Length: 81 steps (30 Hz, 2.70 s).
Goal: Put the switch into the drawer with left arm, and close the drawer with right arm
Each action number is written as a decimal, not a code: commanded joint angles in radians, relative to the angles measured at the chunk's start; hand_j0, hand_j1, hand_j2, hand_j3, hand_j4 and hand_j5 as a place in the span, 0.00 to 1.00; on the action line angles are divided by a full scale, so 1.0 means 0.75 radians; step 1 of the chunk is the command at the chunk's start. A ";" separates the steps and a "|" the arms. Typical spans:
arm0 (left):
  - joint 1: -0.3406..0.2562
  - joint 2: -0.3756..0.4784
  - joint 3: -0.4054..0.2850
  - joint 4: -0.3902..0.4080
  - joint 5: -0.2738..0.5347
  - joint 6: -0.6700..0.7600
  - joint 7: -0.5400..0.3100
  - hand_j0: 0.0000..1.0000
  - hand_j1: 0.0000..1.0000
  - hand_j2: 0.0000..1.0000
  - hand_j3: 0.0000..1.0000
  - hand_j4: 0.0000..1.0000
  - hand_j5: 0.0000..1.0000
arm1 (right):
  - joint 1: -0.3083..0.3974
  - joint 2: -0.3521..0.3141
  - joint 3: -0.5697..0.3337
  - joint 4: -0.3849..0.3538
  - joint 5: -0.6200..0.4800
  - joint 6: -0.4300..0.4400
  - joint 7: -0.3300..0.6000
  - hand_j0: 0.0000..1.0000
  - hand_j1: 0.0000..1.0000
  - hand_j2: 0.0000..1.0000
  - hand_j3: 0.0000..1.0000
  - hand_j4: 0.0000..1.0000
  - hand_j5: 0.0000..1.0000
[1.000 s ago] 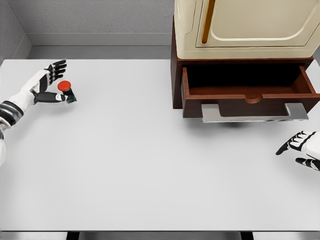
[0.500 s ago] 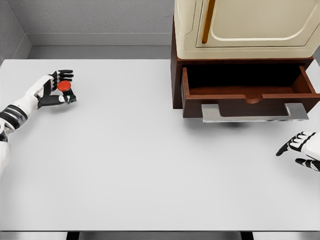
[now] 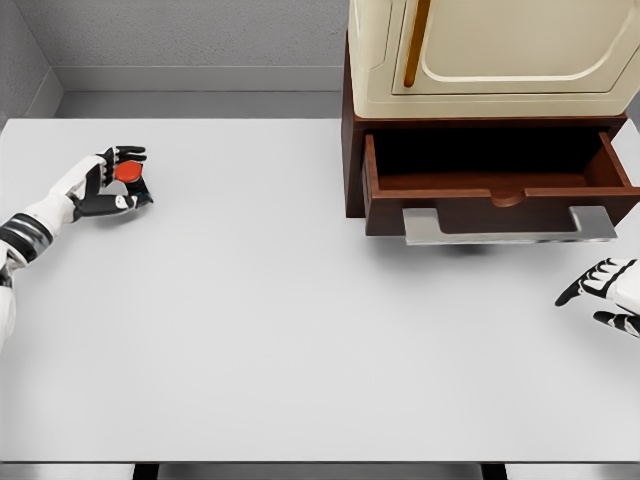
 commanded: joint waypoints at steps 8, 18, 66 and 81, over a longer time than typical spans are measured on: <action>0.006 0.004 0.002 -0.017 0.008 -0.014 -0.001 0.41 0.41 0.41 0.41 0.41 0.41 | 0.000 0.002 -0.001 0.000 -0.009 0.002 0.001 0.63 0.63 0.63 0.63 0.63 0.63; 0.002 0.004 -0.012 -0.165 -0.004 -0.031 -0.003 0.39 0.39 0.39 0.39 0.39 0.39 | 0.000 0.021 -0.011 0.000 -0.011 0.002 0.011 0.63 0.63 0.63 0.63 0.63 0.63; 0.088 -0.026 -0.292 -1.177 -0.049 -0.023 -0.011 0.39 0.39 0.39 0.39 0.39 0.39 | -0.014 0.062 -0.054 0.000 -0.042 0.002 0.003 0.60 0.60 0.60 0.60 0.60 0.60; 0.067 -0.259 -0.274 -1.335 -0.487 -0.019 0.001 0.38 0.38 0.38 0.38 0.38 0.38 | -0.020 0.059 -0.054 0.002 -0.040 0.002 0.003 0.61 0.61 0.61 0.61 0.61 0.61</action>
